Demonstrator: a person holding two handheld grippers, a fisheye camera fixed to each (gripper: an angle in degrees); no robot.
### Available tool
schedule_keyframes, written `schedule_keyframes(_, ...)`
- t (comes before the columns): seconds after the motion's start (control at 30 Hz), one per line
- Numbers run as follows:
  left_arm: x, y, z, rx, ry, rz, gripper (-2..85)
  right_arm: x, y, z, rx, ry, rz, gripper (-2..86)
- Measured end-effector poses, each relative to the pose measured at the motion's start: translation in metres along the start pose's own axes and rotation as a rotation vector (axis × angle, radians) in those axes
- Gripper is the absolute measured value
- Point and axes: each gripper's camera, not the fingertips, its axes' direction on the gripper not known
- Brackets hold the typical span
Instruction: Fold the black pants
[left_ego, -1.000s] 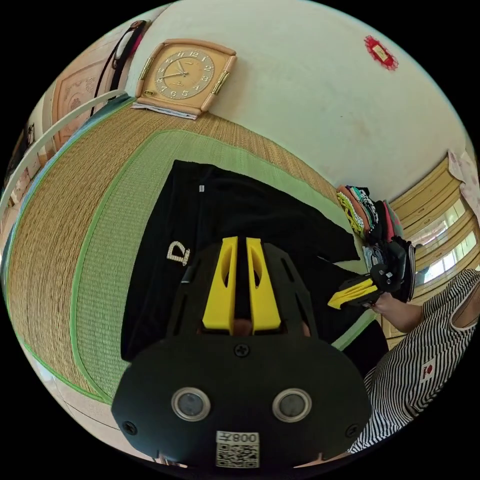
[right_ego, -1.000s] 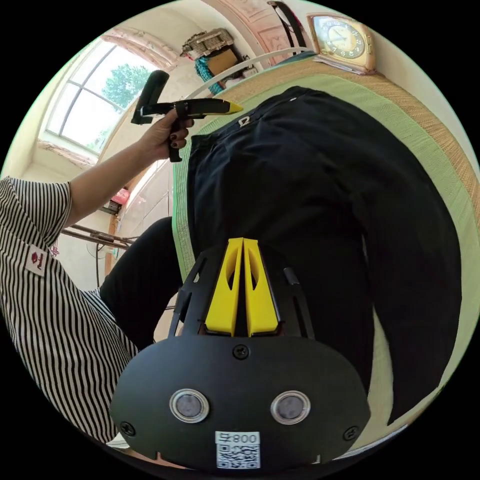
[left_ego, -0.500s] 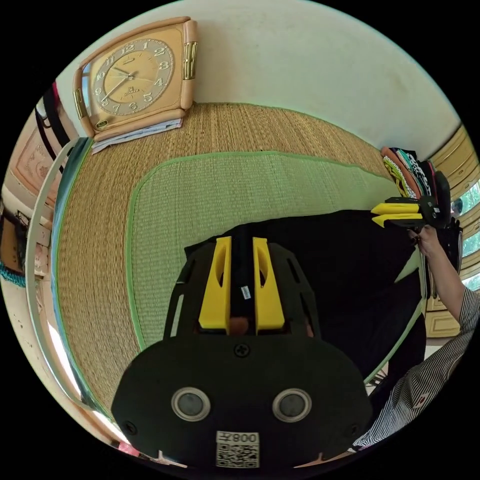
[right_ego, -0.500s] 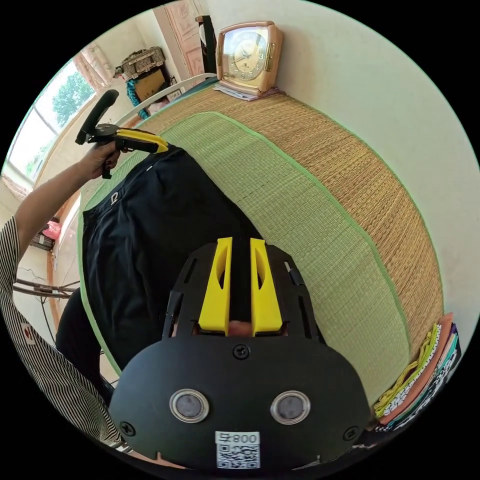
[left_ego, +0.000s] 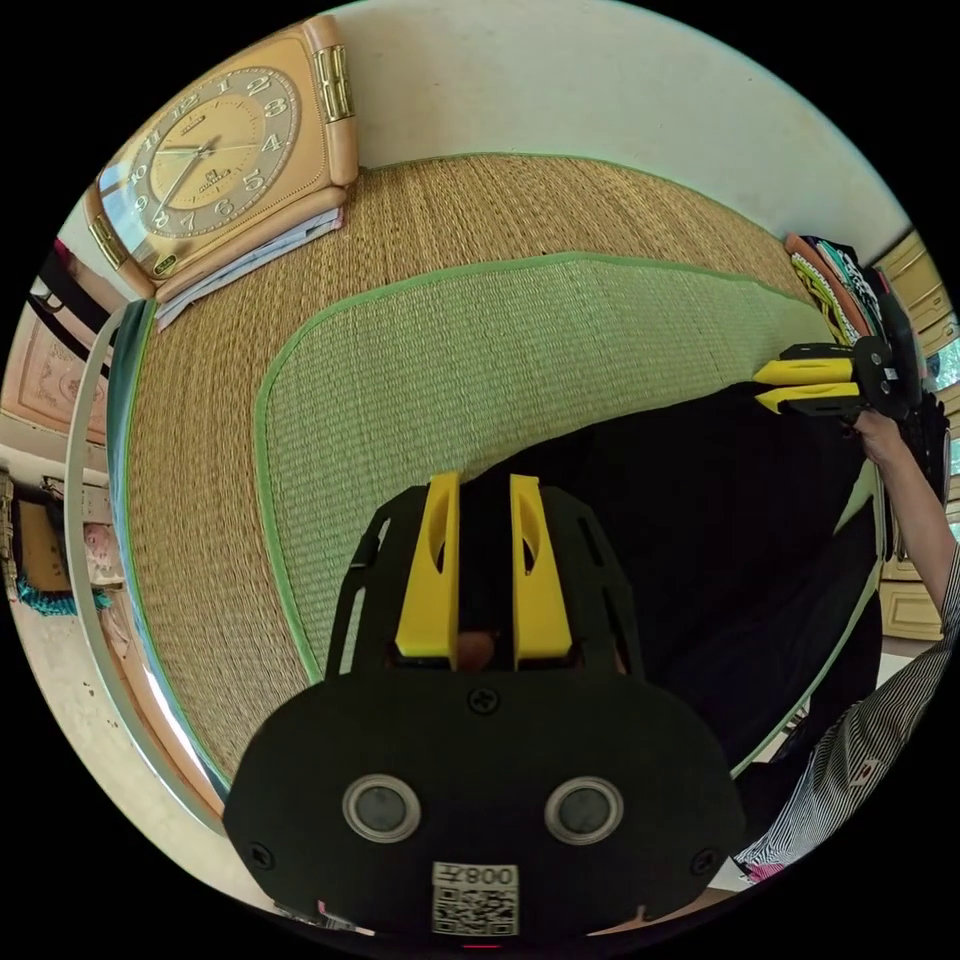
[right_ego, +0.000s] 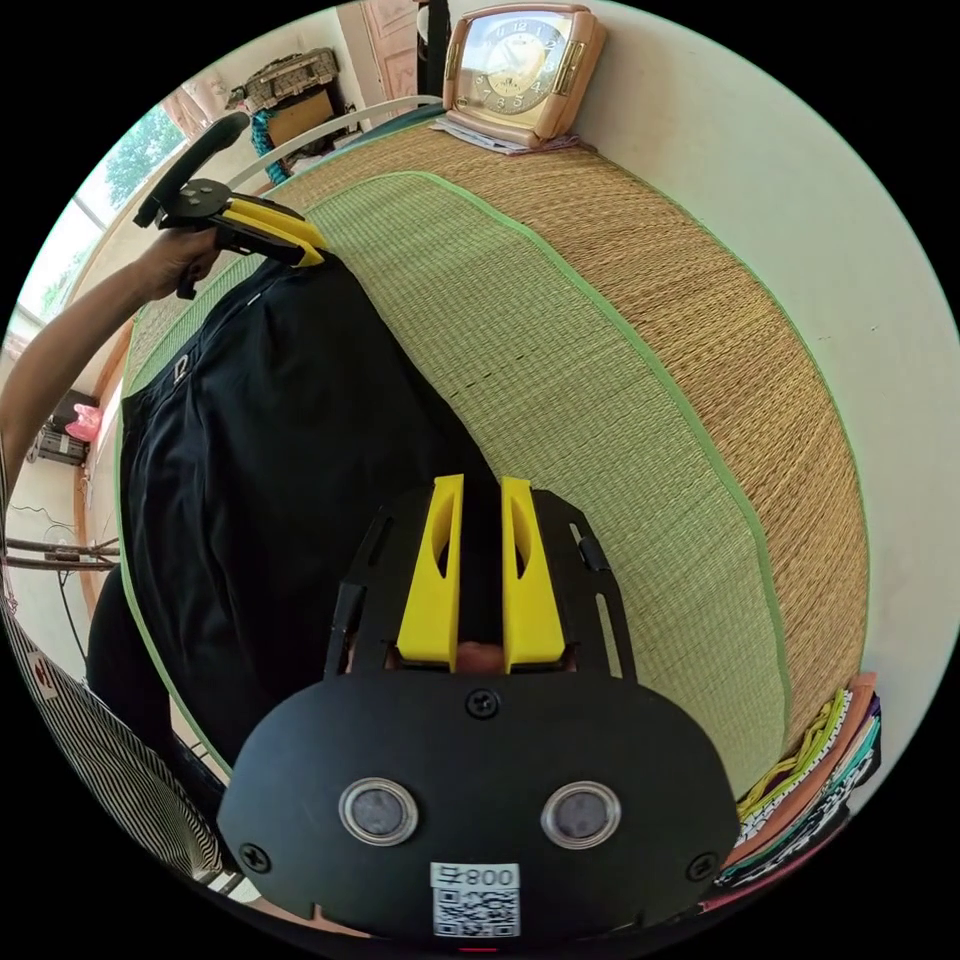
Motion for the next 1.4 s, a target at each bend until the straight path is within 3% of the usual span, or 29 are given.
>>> schedule_keyframes(0.27, 0.022, -0.010, -0.020, -0.004, -0.001, -0.008, 2.0, -0.017, -0.004, -0.002, -0.020, 0.007, -0.019, 2.0)
schedule_keyframes(0.8, 0.063, 0.020, -0.087, 0.057, -0.031, 0.006, 0.7, -0.052, 0.019, -0.038, 0.048, -0.027, 0.062, 0.7)
schedule_keyframes(1.4, 0.110, 0.138, -0.135, 0.043, -0.003, -0.001, 0.5, -0.156, 0.078, -0.048, 0.030, -0.028, 0.073, 0.7)
